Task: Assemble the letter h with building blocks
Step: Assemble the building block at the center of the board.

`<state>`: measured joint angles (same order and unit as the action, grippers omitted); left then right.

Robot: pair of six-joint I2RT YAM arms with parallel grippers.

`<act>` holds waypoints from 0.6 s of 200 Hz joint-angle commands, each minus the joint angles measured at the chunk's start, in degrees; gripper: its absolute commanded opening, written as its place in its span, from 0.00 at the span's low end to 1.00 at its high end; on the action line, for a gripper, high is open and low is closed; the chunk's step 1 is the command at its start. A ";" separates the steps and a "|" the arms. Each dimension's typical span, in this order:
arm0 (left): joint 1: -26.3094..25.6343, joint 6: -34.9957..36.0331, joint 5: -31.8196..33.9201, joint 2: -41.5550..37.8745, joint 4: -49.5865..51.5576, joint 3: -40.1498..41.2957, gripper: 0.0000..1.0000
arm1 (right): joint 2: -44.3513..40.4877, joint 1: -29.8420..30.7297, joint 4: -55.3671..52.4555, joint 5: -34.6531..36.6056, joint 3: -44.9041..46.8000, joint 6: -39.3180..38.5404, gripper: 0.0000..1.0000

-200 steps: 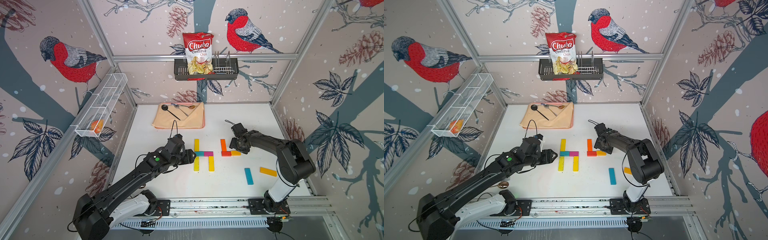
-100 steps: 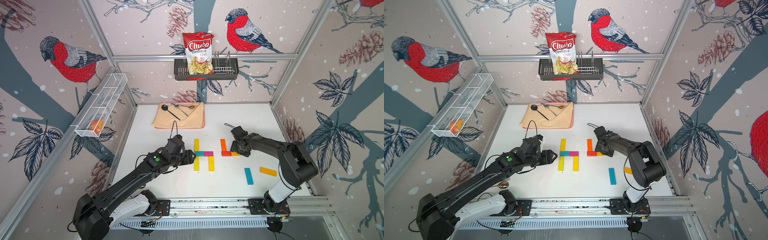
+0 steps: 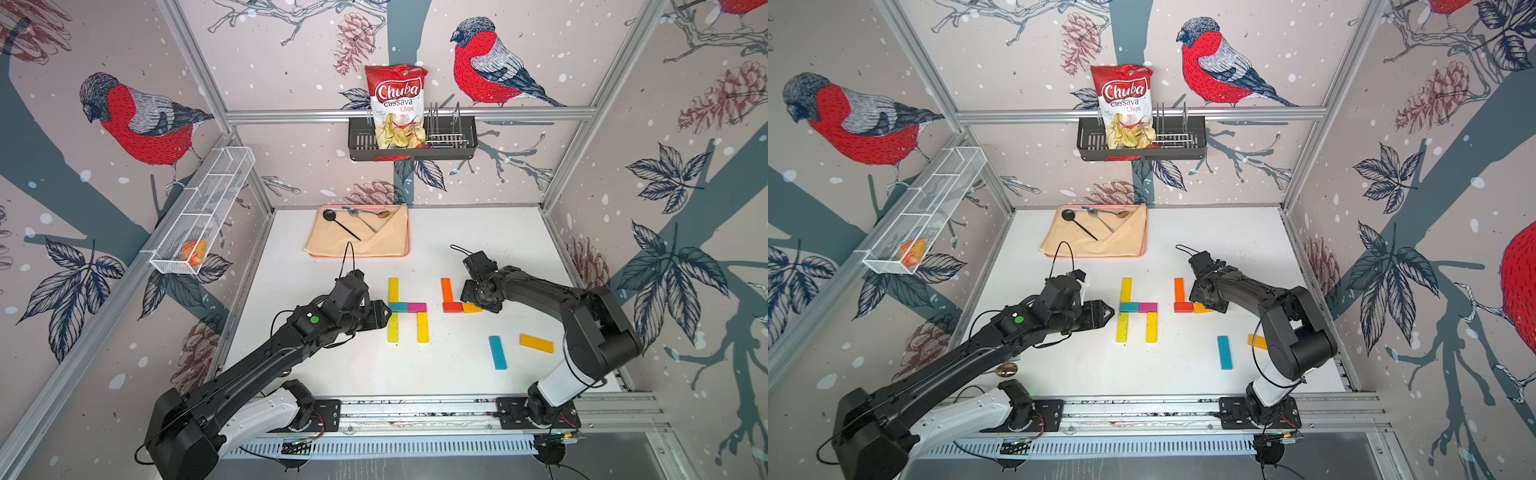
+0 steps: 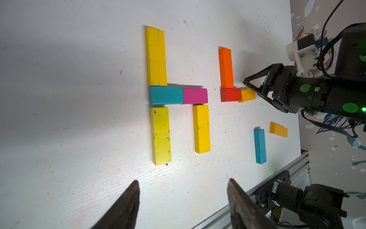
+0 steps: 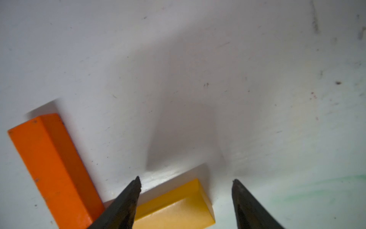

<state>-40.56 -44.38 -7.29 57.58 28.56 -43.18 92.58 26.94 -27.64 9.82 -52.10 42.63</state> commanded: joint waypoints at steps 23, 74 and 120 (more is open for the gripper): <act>0.13 0.80 0.35 -0.15 -1.62 0.12 0.69 | -5.69 1.94 -1.39 0.09 2.15 4.19 0.80; 0.21 0.93 0.52 -0.45 -1.65 0.29 0.69 | -12.54 7.05 -9.32 5.65 7.04 8.01 0.73; 0.21 0.67 0.46 -0.11 -1.99 0.21 0.69 | -14.08 7.38 -5.95 0.99 11.49 6.35 0.71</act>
<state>-40.51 -44.38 -7.31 57.23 28.56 -43.00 77.87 34.17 -34.44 12.71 -41.23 49.41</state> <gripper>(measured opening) 0.688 0.719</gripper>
